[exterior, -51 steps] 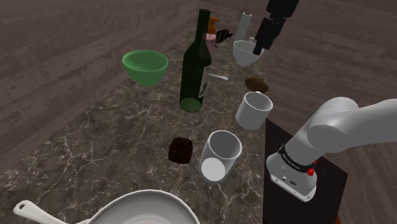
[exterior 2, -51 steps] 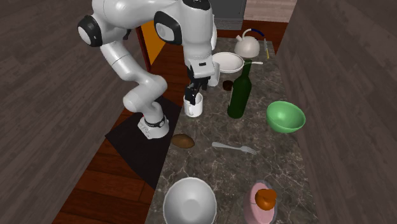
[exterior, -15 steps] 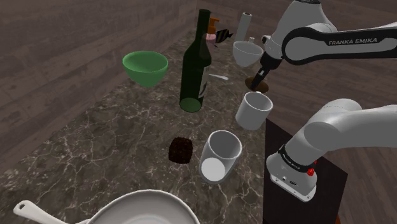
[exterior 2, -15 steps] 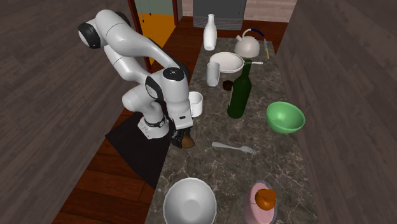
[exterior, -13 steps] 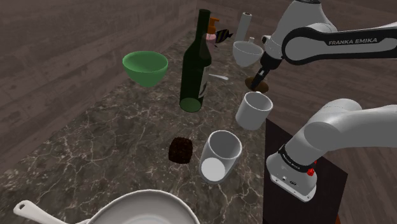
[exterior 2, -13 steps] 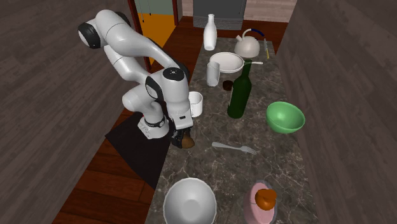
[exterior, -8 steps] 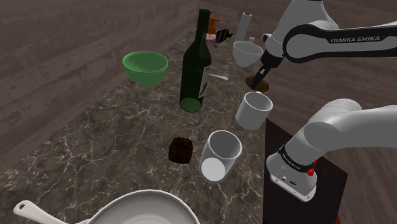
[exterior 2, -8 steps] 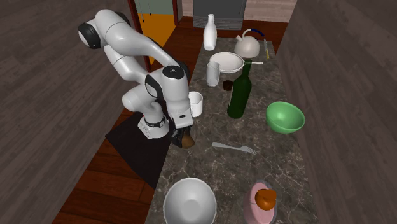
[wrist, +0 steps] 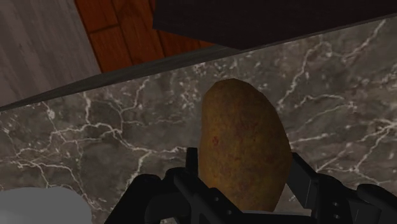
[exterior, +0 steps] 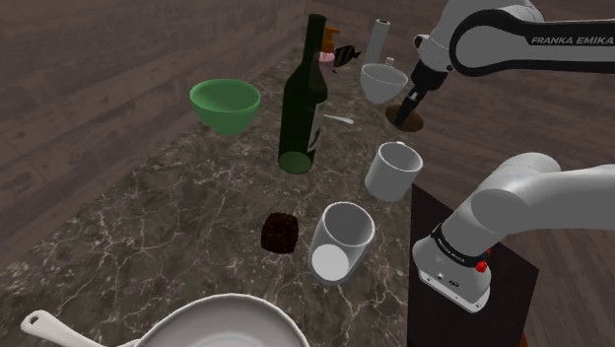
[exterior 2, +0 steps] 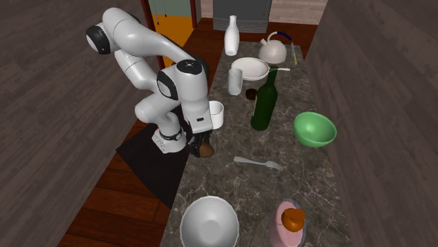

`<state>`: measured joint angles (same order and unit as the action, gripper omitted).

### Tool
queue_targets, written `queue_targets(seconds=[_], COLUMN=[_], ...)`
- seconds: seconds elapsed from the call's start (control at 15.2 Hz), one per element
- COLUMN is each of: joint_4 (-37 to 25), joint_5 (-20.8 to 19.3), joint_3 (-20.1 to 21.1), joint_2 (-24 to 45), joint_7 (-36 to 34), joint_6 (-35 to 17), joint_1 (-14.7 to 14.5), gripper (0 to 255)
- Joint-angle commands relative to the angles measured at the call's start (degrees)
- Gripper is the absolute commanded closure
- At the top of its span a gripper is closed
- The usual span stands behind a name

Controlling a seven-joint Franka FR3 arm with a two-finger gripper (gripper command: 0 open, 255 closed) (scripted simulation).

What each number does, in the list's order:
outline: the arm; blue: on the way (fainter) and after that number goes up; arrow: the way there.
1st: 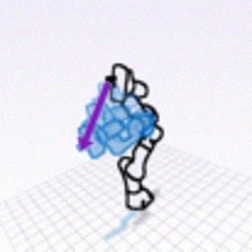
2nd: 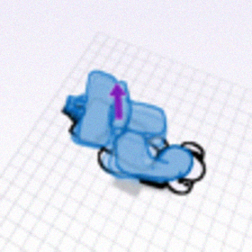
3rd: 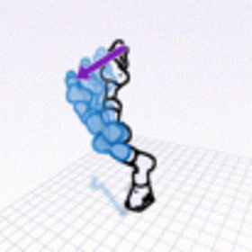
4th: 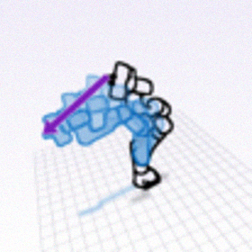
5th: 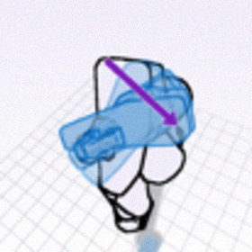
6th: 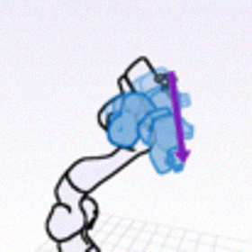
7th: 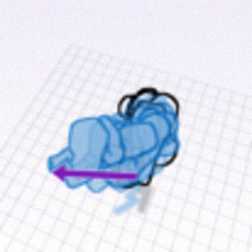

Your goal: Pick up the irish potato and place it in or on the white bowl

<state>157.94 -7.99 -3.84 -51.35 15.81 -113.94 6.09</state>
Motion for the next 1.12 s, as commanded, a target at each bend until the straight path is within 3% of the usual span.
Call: queue_targets(seconds=[0.0,1.06], joint_4=[-1.4,-14.2], joint_5=[0.1,1.1], joint_3=[0.0,0.7], joint_2=[-0.1,0.8], joint_7=[0.2,1.1], joint_6=[1.5,13.4], joint_1=[0.0,-0.4], gripper=[255,255])
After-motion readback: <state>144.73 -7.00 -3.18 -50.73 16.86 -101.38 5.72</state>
